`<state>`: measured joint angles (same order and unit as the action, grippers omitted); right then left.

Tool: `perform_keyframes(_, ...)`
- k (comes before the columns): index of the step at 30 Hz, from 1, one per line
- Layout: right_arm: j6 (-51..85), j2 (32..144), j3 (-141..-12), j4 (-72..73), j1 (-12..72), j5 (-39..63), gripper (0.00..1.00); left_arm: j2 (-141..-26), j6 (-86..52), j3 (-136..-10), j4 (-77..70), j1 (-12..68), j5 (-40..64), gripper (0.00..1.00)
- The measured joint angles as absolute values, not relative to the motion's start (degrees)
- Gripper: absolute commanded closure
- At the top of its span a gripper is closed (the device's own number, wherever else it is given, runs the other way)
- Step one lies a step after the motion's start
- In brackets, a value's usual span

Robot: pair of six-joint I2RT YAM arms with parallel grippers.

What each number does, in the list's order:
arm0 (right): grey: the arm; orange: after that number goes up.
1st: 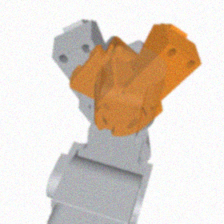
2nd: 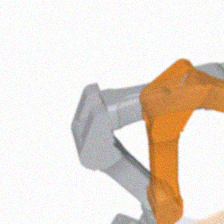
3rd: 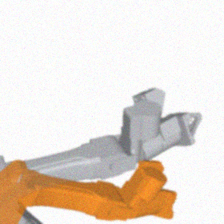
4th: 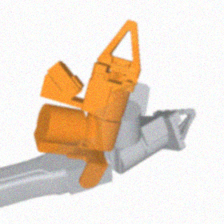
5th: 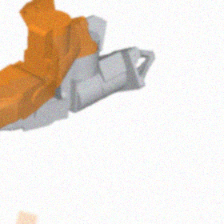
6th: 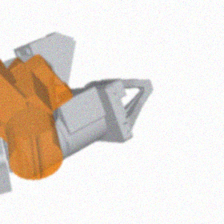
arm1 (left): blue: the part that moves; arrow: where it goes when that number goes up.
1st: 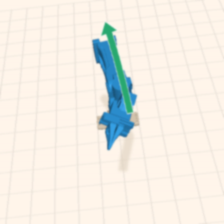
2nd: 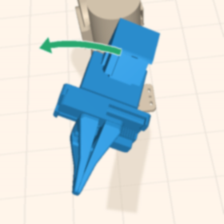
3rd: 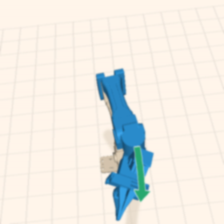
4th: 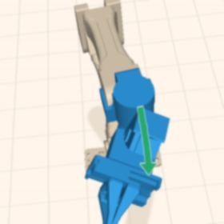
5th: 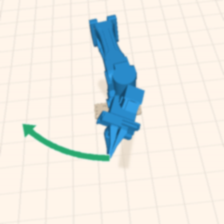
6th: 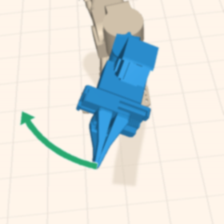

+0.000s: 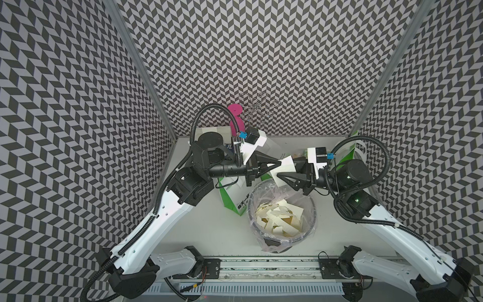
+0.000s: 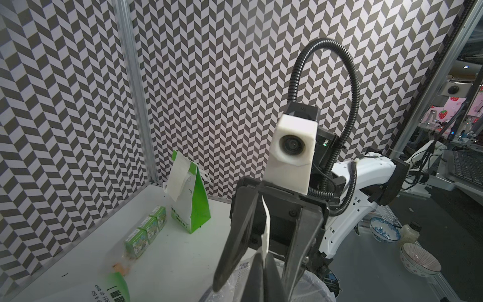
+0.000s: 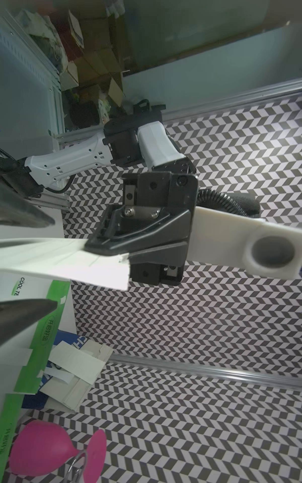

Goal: Shred takeout receipts and throw away
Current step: Shred the takeout receipt.

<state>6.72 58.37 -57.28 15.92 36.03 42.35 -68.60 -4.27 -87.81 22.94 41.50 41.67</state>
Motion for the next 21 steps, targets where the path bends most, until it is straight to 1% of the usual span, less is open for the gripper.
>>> perform_keyframes(3,2.72,58.37,-61.87,8.62,34.37,42.28,0.50,-69.08,-1.80,-89.58,26.02,41.52,41.15,1.00)
perform_keyframes(7,-2.37,59.13,-68.69,1.10,33.34,43.90,0.55,-70.96,2.85,-92.88,32.18,41.54,39.72,1.00)
perform_keyframes(8,-3.64,59.68,-70.24,-0.56,33.30,44.62,0.57,-71.50,4.12,-93.65,33.74,41.54,39.44,1.00)
perform_keyframes(12,-8.21,62.72,-75.31,-7.29,33.28,47.42,0.69,-73.41,8.27,-96.12,39.11,41.54,38.57,1.00)
perform_keyframes(14,-9.61,64.14,-76.62,-9.82,33.28,48.49,0.72,-73.89,9.72,-96.88,40.86,41.54,38.35,1.00)
perform_keyframes(17,-11.27,65.56,-77.45,-13.39,33.23,49.41,0.81,-74.24,11.44,-97.73,42.63,41.52,38.15,1.00)
perform_keyframes(18,-11.53,65.71,-77.47,-14.13,33.23,49.80,0.83,-74.26,11.90,-97.86,43.07,41.47,38.00,1.00)
perform_keyframes(21,-12.14,65.71,-77.52,-15.44,33.23,50.41,0.85,-74.26,12.69,-98.32,44.14,41.50,37.85,1.00)
